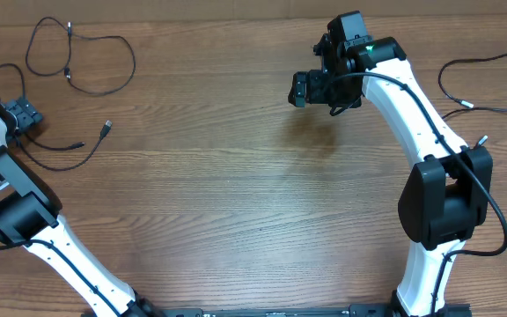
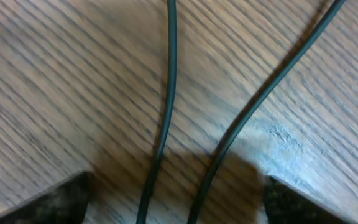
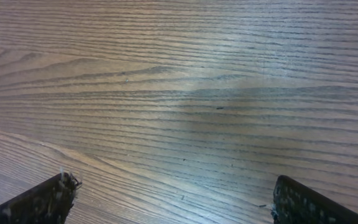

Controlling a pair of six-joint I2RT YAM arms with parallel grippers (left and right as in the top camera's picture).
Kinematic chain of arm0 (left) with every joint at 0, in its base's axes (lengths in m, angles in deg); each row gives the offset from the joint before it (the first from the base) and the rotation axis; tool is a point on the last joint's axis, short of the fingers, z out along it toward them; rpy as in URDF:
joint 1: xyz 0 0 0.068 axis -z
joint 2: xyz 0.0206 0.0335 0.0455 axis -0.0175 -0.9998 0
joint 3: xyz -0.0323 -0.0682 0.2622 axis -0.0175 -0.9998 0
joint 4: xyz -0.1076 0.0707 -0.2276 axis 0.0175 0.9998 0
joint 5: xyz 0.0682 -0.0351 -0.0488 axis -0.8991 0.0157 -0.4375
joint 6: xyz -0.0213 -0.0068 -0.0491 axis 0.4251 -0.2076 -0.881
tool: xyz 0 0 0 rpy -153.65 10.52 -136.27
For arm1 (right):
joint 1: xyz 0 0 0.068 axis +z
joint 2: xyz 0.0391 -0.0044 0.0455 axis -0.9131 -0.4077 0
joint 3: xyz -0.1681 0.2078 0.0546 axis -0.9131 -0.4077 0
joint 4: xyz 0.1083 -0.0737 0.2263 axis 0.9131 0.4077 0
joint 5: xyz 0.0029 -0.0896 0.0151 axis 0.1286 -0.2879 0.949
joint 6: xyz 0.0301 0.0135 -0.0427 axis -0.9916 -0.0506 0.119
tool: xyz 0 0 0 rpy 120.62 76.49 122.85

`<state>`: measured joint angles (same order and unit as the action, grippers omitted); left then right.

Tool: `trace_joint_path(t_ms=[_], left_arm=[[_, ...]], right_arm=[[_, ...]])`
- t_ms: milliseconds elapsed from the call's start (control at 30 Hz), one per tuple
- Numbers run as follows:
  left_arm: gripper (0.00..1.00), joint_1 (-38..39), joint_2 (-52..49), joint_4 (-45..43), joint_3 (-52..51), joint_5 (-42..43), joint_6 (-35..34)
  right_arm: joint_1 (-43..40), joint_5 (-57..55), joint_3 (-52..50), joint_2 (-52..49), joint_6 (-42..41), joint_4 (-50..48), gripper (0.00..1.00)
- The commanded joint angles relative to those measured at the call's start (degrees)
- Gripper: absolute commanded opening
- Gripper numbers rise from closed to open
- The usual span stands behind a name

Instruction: Untangle cables

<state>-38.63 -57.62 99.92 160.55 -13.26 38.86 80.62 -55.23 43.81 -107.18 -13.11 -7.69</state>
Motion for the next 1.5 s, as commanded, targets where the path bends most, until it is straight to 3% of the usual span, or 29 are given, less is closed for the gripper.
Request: trace_joint_path(t_ms=[0,133,300,533,667,733,933,1000,1100,1133,1233,1300,1400,1467], left_arm=[[0.72,-0.3,-1.8,0.0,0.0,-0.2,0.3],[0.38,-0.3,-2.0,1.1,0.0,-0.4,0.3],[0.06,-0.3,-2.0,3.8,0.0,-0.3,0.3],[0.04,-0.3,-0.9,16.6,1.9,-0.2,-4.0],[0.04,-0.3,2.9,25.7,4.3,1.2,-15.4],[0.04,-0.2,5.4,29.2,4.4,4.8,-20.3],[0.04,1.4,10.6,39.7,4.4,17.2,-26.2],[0.04,3.6,12.7,44.3,4.4,17.6,-30.1],[0.04,6.4,14.8,42.2,4.4,12.5,-29.9],[0.06,7.0,15.0,40.5,4.4,9.2,-29.9],[0.49,8.2,14.9,34.8,4.4,-1.3,-29.9],[0.57,8.1,14.9,30.7,4.4,-4.3,-29.0],[0.86,7.9,14.9,24.4,4.4,-7.9,-24.7],[0.9,7.6,14.8,20.0,4.2,-9.8,-22.3]], right_arm=[[-0.1,-0.6,0.4,0.2,0.3,-0.2,1.0],[-0.1,-0.6,0.4,0.2,0.3,-0.2,1.0],[-0.1,-0.6,0.4,0.2,0.3,-0.2,1.0],[-0.1,-0.6,0.4,0.2,0.3,-0.2,1.0],[-0.1,-0.6,0.4,0.2,0.3,-0.2,1.0],[-0.1,-0.6,0.4,0.2,0.3,-0.2,1.0],[-0.1,-0.6,0.4,0.2,0.3,-0.2,1.0],[-0.1,-0.6,0.4,0.2,0.3,-0.2,1.0],[-0.1,-0.6,0.4,0.2,0.3,-0.2,1.0],[-0.1,-0.6,0.4,0.2,0.3,-0.2,1.0],[-0.1,-0.6,0.4,0.2,0.3,-0.2,1.0],[-0.1,-0.6,0.4,0.2,0.3,-0.2,1.0],[-0.1,-0.6,0.4,0.2,0.3,-0.2,1.0],[-0.1,-0.6,0.4,0.2,0.3,-0.2,1.0]])
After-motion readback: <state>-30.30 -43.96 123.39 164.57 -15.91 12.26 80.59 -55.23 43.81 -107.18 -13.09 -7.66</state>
